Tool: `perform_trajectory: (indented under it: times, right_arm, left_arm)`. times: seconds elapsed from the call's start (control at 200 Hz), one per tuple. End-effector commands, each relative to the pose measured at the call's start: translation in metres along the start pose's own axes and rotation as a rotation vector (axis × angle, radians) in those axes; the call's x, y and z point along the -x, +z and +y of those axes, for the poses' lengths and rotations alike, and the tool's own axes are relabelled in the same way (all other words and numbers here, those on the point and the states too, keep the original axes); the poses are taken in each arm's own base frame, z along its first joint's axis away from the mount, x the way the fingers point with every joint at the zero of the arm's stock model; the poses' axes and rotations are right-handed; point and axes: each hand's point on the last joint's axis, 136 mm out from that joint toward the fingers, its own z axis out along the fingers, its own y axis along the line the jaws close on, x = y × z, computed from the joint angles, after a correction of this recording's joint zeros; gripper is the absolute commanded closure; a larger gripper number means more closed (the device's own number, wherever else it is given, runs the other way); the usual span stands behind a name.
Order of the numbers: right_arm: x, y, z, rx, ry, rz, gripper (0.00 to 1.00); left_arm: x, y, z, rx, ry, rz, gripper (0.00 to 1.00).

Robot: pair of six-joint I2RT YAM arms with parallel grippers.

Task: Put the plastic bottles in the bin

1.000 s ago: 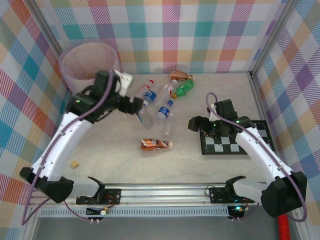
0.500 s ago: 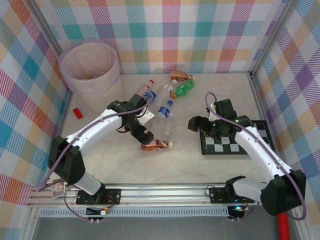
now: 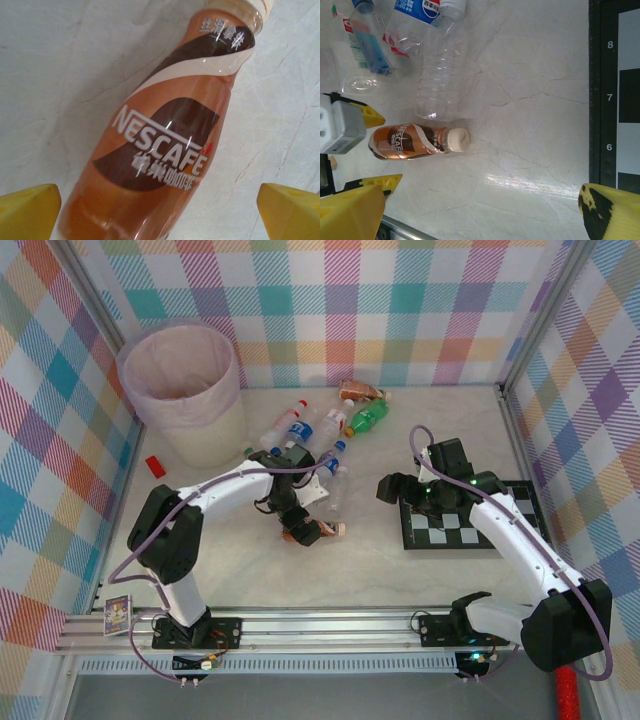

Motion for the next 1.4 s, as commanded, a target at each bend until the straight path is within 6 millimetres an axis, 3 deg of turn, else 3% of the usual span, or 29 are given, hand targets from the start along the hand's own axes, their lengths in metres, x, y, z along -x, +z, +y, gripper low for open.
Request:
perform_trajectory:
  times: [0.0,0.195,0.325,0.545,0.69,0.85,1.055,1.25,1.395]
  right_arm:
    - [-0.004,0.003,-0.006,-0.016,-0.019,0.006,0.01]
    - [-0.004,0.003,-0.007,-0.022,-0.019,0.008,0.01]
    - [-0.003,0.003,-0.007,-0.021,-0.020,0.004,0.01]
    - [-0.002,0.002,-0.007,-0.025,-0.023,0.003,0.01]
    - [-0.001,-0.001,-0.006,-0.026,-0.028,-0.002,0.01]
    - [0.001,-0.002,-0.005,-0.026,-0.028,-0.012,0.01]
    - [0.004,-0.001,-0.001,-0.016,-0.025,-0.014,0.01]
    - [0.006,0.003,-0.005,-0.025,0.023,-0.021,0.01]
    - [0.005,0.006,-0.003,-0.007,0.036,-0.015,0.01]
  left_arm:
    - [0.001,0.013,-0.008,-0.056,0.025,0.008,0.00]
    - [0.003,0.019,-0.001,-0.027,0.024,0.003,0.00]
    - [0.002,0.021,-0.003,-0.031,0.043,0.009,0.24]
    - [-0.012,0.034,-0.004,-0.029,0.057,0.095,0.31]
    - [-0.010,0.025,-0.006,-0.019,0.064,0.088,0.40]
    - [-0.007,-0.003,-0.008,0.029,0.075,0.048,0.49]
    - [-0.001,-0.052,-0.019,0.070,0.103,-0.050,0.50]
    - [0.003,-0.103,-0.010,0.185,0.012,-0.092,0.51]
    - [0.031,-0.166,-0.013,0.222,-0.033,-0.329,0.55]
